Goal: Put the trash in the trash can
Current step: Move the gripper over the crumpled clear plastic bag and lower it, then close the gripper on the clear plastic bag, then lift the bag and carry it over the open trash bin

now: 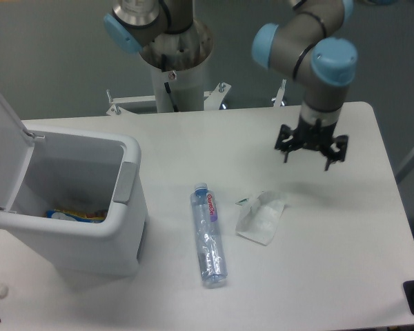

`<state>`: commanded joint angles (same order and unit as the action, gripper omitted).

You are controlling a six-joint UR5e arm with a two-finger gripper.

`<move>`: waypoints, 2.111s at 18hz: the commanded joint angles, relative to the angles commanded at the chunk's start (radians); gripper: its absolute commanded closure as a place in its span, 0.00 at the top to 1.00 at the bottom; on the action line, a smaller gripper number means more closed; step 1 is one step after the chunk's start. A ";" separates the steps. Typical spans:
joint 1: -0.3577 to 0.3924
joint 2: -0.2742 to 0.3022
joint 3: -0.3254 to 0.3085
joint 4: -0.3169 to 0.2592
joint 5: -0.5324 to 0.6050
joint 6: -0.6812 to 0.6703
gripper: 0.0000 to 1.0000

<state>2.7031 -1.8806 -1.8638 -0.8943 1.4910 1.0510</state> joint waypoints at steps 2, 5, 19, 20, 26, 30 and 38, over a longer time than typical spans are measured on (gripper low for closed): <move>-0.032 -0.008 -0.002 -0.003 0.003 -0.031 1.00; -0.080 -0.051 0.002 -0.003 0.003 -0.087 1.00; -0.118 -0.121 0.081 0.002 -0.006 -0.147 0.00; -0.115 -0.118 0.086 0.002 -0.006 -0.149 0.00; -0.106 -0.046 0.141 -0.003 -0.037 -0.218 0.00; -0.115 0.036 0.175 -0.009 -0.204 -0.318 0.00; -0.166 0.224 0.218 -0.009 -0.475 -0.494 0.00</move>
<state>2.5374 -1.6569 -1.6460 -0.9035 1.0155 0.5570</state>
